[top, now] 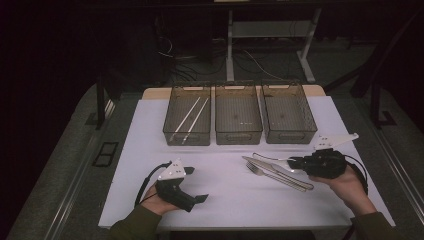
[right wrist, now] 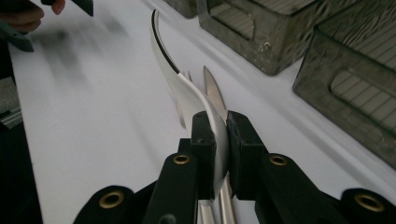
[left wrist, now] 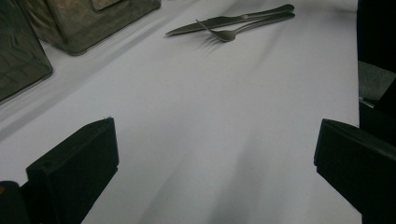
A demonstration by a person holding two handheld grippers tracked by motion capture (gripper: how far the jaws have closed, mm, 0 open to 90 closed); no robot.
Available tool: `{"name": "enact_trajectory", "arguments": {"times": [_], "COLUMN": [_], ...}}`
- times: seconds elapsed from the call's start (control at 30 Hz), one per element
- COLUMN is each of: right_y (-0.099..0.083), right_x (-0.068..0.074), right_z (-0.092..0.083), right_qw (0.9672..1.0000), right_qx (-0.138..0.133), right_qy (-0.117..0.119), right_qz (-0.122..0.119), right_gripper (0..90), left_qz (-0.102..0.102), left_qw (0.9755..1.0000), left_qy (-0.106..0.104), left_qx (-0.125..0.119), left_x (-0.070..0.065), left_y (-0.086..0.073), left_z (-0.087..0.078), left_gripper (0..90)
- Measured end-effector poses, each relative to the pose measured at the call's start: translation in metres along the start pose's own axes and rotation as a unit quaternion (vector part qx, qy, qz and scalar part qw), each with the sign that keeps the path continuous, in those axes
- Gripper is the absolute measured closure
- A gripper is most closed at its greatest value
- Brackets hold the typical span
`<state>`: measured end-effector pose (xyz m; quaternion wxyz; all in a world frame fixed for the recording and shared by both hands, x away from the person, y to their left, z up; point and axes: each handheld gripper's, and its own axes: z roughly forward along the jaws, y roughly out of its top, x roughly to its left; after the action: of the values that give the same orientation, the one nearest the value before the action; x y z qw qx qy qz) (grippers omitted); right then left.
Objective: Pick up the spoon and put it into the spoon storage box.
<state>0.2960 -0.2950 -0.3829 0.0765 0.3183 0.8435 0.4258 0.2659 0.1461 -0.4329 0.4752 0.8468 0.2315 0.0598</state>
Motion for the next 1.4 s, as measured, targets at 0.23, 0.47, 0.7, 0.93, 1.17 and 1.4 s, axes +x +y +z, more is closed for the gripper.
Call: {"name": "enact_trajectory", "arguments": {"times": [0.23,0.47,0.7,0.93,1.17,1.4], "right_y": [0.017,0.034,0.053,0.077,0.099,0.115], "right_x": [-0.005,-0.011,-0.016,-0.022,-0.029,-0.037], "right_z": [0.010,0.017,0.027,0.042,0.059,0.075], "right_qw": [1.0000,0.9997,0.9993,0.9988,0.9983,0.9978], "right_qx": [-0.004,-0.007,-0.009,-0.002,0.001,0.006], "right_qy": [-0.006,-0.020,-0.034,-0.046,-0.053,-0.064], "right_qz": [-0.003,-0.008,-0.015,-0.019,-0.022,-0.019], "right_gripper": [81.6,81.6,81.6,81.6,81.6,81.6], "left_qz": [0.001,0.001,0.004,0.004,0.005,0.005], "left_qw": [1.0000,1.0000,1.0000,1.0000,1.0000,1.0000], "left_qy": [0.001,0.002,0.002,0.000,0.000,-0.001], "left_qx": [-0.001,-0.003,-0.002,-0.002,-0.002,-0.003], "left_x": [0.000,-0.001,-0.002,-0.002,-0.002,-0.002], "left_y": [0.000,0.000,0.001,0.001,0.001,0.001], "left_z": [0.000,0.000,0.000,0.001,0.000,0.001], "left_gripper": [0.0,0.0,0.0,0.0,0.0,0.0]}}
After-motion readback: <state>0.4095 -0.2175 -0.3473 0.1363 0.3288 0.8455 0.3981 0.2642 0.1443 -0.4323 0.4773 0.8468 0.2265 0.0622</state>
